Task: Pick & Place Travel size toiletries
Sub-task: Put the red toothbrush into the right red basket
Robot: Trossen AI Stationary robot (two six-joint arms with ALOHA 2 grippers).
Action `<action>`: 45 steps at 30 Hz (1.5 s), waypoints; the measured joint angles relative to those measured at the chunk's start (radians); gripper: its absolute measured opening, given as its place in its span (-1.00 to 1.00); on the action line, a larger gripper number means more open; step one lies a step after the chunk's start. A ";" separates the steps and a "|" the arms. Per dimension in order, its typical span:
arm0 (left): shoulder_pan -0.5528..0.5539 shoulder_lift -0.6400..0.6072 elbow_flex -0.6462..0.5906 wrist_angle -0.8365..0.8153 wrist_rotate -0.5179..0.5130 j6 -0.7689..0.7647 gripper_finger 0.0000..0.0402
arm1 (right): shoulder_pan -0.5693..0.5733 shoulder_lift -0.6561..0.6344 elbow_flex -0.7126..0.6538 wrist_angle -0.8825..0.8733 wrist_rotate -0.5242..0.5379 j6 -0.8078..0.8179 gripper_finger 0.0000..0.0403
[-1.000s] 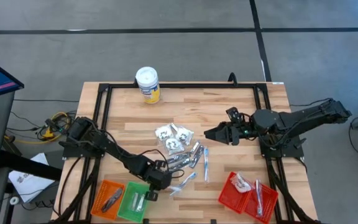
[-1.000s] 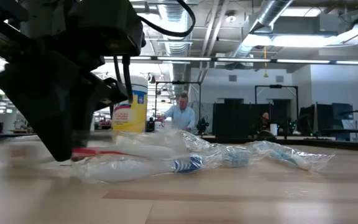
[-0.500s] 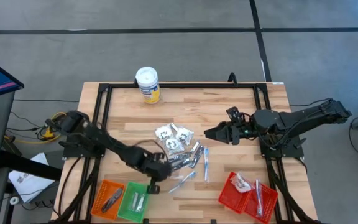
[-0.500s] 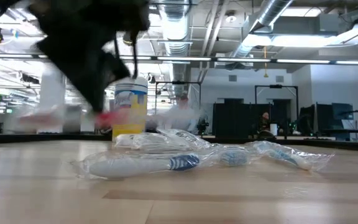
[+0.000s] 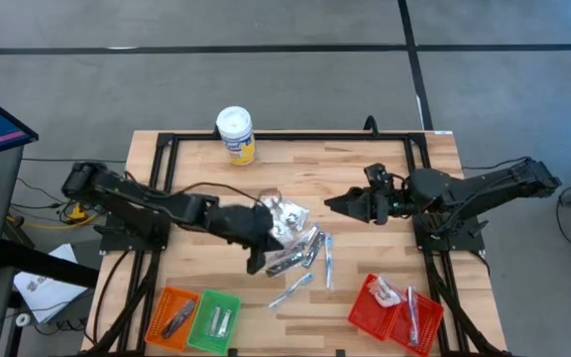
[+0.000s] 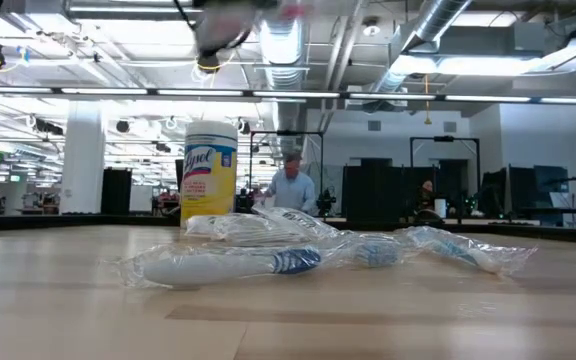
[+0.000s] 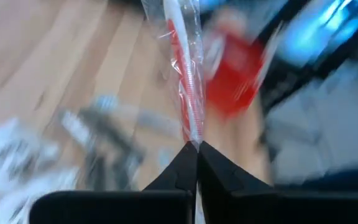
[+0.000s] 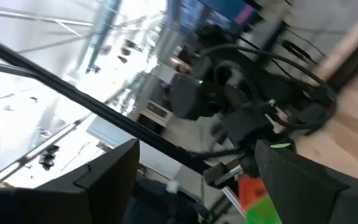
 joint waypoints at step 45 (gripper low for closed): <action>0.156 -0.042 0.000 0.771 -0.036 -0.316 -1.00 | -0.171 0.190 0.009 0.439 -0.084 -0.074 0.55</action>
